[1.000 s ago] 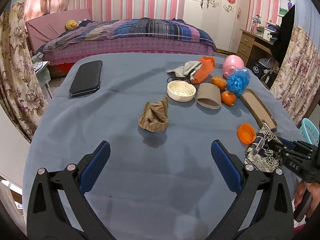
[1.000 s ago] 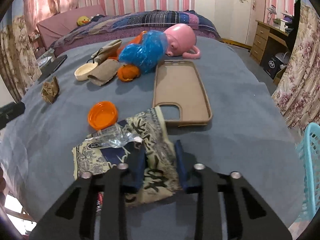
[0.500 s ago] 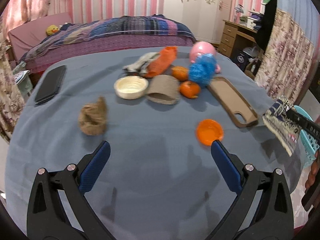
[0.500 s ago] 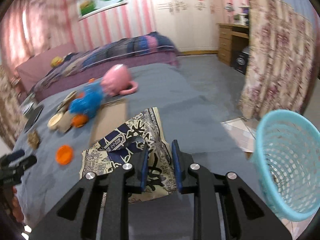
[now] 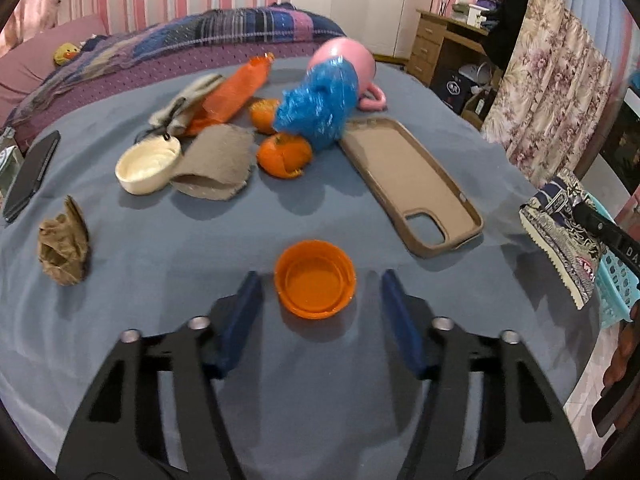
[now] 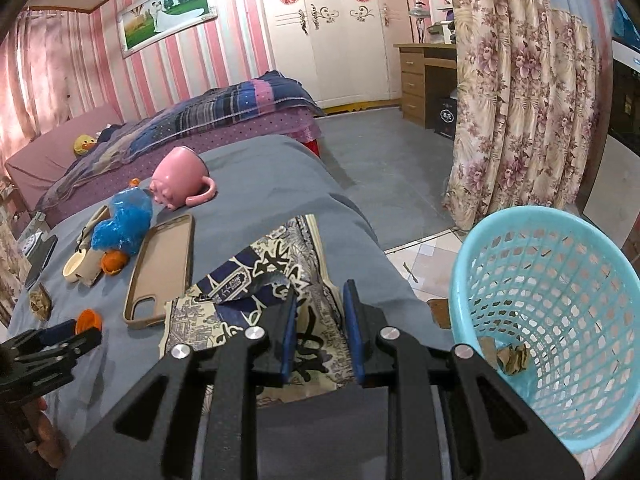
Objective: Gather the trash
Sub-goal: 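Grasp the orange bottle cap with the left gripper while the right grasps the patterned wrapper, then carry cap and wrapper to the blue basket and release both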
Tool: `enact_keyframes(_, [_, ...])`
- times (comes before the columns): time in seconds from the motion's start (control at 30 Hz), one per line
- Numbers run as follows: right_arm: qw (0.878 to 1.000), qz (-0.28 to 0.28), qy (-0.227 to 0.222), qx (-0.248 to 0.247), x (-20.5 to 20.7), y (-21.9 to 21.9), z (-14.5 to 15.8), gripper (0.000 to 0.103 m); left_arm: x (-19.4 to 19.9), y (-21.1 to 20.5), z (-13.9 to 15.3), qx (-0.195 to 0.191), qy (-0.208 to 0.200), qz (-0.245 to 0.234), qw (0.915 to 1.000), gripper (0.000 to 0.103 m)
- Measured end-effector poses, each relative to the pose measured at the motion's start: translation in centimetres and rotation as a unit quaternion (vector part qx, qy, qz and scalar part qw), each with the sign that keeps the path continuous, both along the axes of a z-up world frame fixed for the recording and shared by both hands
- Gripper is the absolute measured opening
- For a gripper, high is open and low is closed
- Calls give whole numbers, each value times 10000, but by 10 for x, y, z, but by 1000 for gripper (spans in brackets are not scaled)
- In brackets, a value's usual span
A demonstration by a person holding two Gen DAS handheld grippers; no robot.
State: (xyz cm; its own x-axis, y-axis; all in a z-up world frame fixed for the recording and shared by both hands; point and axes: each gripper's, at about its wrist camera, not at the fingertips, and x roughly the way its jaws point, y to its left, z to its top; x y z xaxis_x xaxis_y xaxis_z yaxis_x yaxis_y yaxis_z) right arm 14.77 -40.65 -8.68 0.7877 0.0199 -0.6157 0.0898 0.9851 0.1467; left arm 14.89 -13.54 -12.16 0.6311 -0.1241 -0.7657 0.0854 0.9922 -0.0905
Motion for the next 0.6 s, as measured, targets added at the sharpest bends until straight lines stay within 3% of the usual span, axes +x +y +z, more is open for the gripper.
enact_keyframes(0.07, [10000, 12, 3, 8, -1, 0, 0, 22, 0, 1, 0, -35, -7, -21, 10000, 39])
enact_keyframes(0.17, [10000, -10, -13, 19, -3, -1, 1, 22, -1, 1, 3, -136, -15, -61, 9999, 39])
enact_keyframes(0.3, [10000, -37, -70, 2, -8, -3, 9, 22, -5, -4, 19, 49, -197, -145, 9997, 39])
enact_keyframes(0.43, [9997, -118, -163, -111, -16, -14, 23, 22, -5, -21, 51, 230, -534, -345, 9977, 39])
enact_keyframes(0.6, [9983, -299, -199, -468, -27, -41, 39, 22, -4, -54, 90, 128, -912, -667, 9935, 39])
